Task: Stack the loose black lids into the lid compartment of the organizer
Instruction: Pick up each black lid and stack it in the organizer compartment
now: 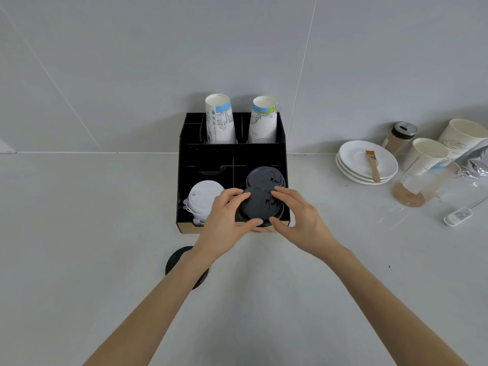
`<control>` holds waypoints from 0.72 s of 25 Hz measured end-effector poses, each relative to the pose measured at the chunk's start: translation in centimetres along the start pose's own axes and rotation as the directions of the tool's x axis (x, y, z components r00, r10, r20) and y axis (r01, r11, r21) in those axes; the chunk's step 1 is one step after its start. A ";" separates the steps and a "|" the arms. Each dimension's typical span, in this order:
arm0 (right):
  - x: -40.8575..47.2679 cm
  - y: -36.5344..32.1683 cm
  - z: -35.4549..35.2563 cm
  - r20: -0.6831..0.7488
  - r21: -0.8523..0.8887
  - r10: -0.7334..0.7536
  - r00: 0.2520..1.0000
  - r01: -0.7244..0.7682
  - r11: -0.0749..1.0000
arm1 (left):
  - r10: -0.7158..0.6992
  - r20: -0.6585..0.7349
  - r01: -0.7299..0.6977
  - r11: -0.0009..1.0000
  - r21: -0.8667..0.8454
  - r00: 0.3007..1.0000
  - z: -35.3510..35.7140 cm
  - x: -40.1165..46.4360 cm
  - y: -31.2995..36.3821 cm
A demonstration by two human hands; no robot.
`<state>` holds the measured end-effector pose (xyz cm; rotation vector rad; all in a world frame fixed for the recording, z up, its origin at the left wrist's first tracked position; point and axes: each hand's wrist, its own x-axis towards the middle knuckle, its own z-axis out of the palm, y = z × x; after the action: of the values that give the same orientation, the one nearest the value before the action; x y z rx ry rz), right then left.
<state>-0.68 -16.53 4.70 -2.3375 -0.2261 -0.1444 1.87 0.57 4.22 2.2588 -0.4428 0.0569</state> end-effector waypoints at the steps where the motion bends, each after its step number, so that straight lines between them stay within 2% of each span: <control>1: 0.5 0.0 -0.3 -0.007 -0.011 -0.004 1.000 0.004 1.000 | 0.001 -0.004 -0.001 1.000 0.001 1.000 0.1 0.6 0.2; 6: 3.5 0.7 -1.8 -0.011 -0.048 0.012 1.000 -0.013 0.999 | 0.007 -0.002 -0.007 0.998 0.062 1.000 0.5 4.1 0.5; 18: 6.7 3.3 -1.2 0.061 -0.084 0.077 0.995 -0.072 0.994 | -0.090 0.070 0.083 0.992 0.097 0.993 2.5 7.1 -0.8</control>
<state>6.52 -18.88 4.39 -2.4310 -0.1673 -0.0425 8.57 -2.93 3.25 2.3760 -0.3874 -0.0519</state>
